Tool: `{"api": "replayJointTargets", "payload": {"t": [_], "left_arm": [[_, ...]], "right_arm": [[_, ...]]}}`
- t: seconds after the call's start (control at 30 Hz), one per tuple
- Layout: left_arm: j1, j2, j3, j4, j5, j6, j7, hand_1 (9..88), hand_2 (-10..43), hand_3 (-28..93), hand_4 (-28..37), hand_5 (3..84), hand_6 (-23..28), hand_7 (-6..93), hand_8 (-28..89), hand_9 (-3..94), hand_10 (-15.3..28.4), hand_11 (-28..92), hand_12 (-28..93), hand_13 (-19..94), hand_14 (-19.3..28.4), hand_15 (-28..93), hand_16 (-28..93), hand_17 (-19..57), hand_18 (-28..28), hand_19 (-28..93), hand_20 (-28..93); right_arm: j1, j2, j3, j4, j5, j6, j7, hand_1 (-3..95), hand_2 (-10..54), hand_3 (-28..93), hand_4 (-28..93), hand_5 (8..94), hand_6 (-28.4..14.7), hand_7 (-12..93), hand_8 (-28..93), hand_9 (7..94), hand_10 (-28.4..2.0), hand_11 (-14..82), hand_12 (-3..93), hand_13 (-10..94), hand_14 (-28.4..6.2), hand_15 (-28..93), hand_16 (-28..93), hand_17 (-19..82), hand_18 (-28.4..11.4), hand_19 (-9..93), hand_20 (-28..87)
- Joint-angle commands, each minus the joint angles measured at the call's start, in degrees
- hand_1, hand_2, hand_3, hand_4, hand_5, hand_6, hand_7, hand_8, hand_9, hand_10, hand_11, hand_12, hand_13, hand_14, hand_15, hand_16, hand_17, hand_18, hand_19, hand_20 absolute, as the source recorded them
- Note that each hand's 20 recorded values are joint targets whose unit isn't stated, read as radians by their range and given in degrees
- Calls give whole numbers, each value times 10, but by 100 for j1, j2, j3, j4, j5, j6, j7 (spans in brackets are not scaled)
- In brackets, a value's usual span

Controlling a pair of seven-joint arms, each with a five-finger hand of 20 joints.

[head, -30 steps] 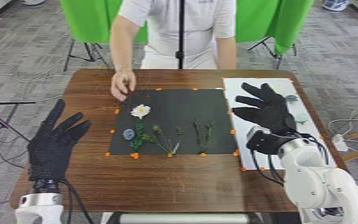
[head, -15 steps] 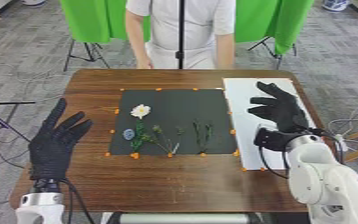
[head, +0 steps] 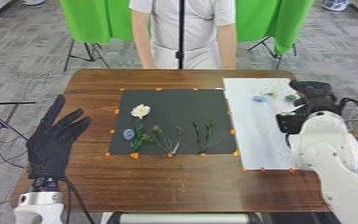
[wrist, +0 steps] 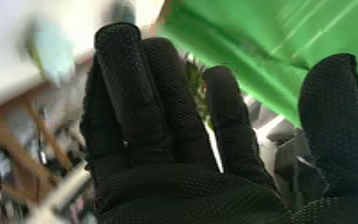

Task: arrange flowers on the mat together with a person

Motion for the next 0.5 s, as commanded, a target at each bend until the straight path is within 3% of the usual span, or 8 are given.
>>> {"api": "replayJointTargets", "payload": {"t": [0.03,0.17,0.23,0.5], "left_arm": [[108,67,20,-61,-77,108,107,195,83,720,-283,283,36,107,-87,351,180,215,119,297,245,436,-62,-23,284,677,-104],[116,113,40,-76,-103,138,168,195,84,719,-283,283,36,108,-87,351,180,216,119,297,245,435,-62,-23,284,678,-105],[105,141,62,-66,-174,121,220,196,83,720,-283,283,36,109,-87,351,180,217,119,297,245,436,-62,-22,284,678,-105],[30,162,100,-41,-174,107,227,195,83,721,-283,283,36,109,-87,351,180,218,118,297,245,436,-62,-22,284,680,-108]], "right_arm": [[321,175,-46,279,-1377,-1126,1026,271,8,685,-221,451,-7,111,-109,640,-206,257,160,623,-186,606,108,231,-274,716,171],[524,151,-199,521,-1401,-1938,1217,279,4,673,-218,457,-10,109,-108,647,-213,249,158,630,-188,606,106,234,-281,723,151],[722,126,-387,752,-1389,-2234,1301,281,1,670,-215,457,-10,107,-108,639,-218,231,154,626,-194,588,101,228,-283,705,134],[1182,82,-859,1478,-1182,-2668,1355,298,-12,660,-215,442,-10,100,-104,611,-227,192,147,614,-203,564,99,216,-284,687,116]]}}
